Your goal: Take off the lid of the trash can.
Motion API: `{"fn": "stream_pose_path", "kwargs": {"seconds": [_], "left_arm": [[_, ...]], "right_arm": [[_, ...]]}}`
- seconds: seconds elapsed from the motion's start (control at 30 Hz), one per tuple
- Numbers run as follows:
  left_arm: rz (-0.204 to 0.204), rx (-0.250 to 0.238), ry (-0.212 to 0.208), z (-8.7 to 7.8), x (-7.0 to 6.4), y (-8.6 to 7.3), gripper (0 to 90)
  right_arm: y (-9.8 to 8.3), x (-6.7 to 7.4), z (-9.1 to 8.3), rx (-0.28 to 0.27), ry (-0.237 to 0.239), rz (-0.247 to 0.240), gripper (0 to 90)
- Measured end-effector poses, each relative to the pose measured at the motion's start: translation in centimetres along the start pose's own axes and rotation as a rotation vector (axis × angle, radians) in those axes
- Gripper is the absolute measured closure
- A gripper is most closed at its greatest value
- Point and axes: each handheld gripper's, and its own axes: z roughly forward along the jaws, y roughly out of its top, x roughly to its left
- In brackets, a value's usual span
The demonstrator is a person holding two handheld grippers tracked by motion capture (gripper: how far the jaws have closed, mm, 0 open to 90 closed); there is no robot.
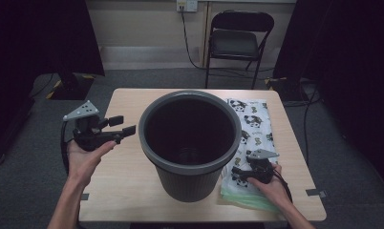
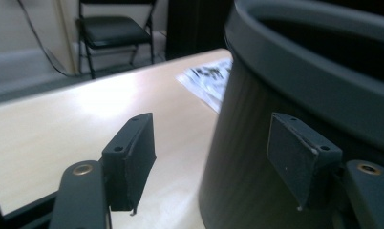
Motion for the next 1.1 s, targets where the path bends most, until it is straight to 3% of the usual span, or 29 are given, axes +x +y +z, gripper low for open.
{"fn": "stream_pose_path", "kwargs": {"seconds": [0.1,0.23,0.4,0.5,0.63,0.7,0.8,0.83,0.93,1.0,1.07,1.1], "left_arm": [[0.014,0.004,0.0,0.1,0.0,1.0,37.1],[0.021,-0.028,-0.011,-0.1,-0.3,2.2,41.3],[0.054,-0.075,-0.033,-0.6,-1.7,4.4,45.8],[0.073,-0.028,-0.045,0.4,-2.7,5.8,41.3],[0.111,0.12,0.004,3.1,-3.1,7.2,40.3],[0.11,0.153,-0.004,4.1,-3.0,7.5,43.3],[0.103,0.175,-0.011,5.2,-3.1,8.2,47.1],[0.108,0.193,0.008,5.9,-3.4,8.6,47.2],[0.112,0.209,0.011,6.5,-3.6,8.8,46.2],[0.136,0.222,0.051,6.9,-3.8,9.1,47.3],[0.112,0.222,0.037,7.3,-3.7,9.3,50.4],[0.117,0.245,0.041,7.9,-3.8,9.5,50.5]], "right_arm": [[0.0,0.0,0.0,-0.001,0.0,-0.002,27.0],[0.0,0.0,0.1,0.001,0.0,0.001,27.0],[0.0,0.0,0.1,0.001,-0.001,0.0,26.9],[0.1,0.0,0.1,0.002,0.0,0.001,27.0],[0.1,0.0,0.1,0.001,0.0,0.001,27.0],[0.1,0.0,0.1,0.002,0.0,0.001,27.0],[0.1,0.0,0.1,0.002,0.0,0.001,27.0],[0.1,0.0,0.1,0.002,0.0,0.001,27.0],[0.1,0.0,0.1,0.002,0.0,0.001,27.0],[0.1,0.0,0.1,0.002,0.0,0.001,27.0],[0.1,0.0,0.1,0.002,0.0,0.001,27.0],[0.1,0.0,0.1,0.001,0.0,0.001,27.0]]}}
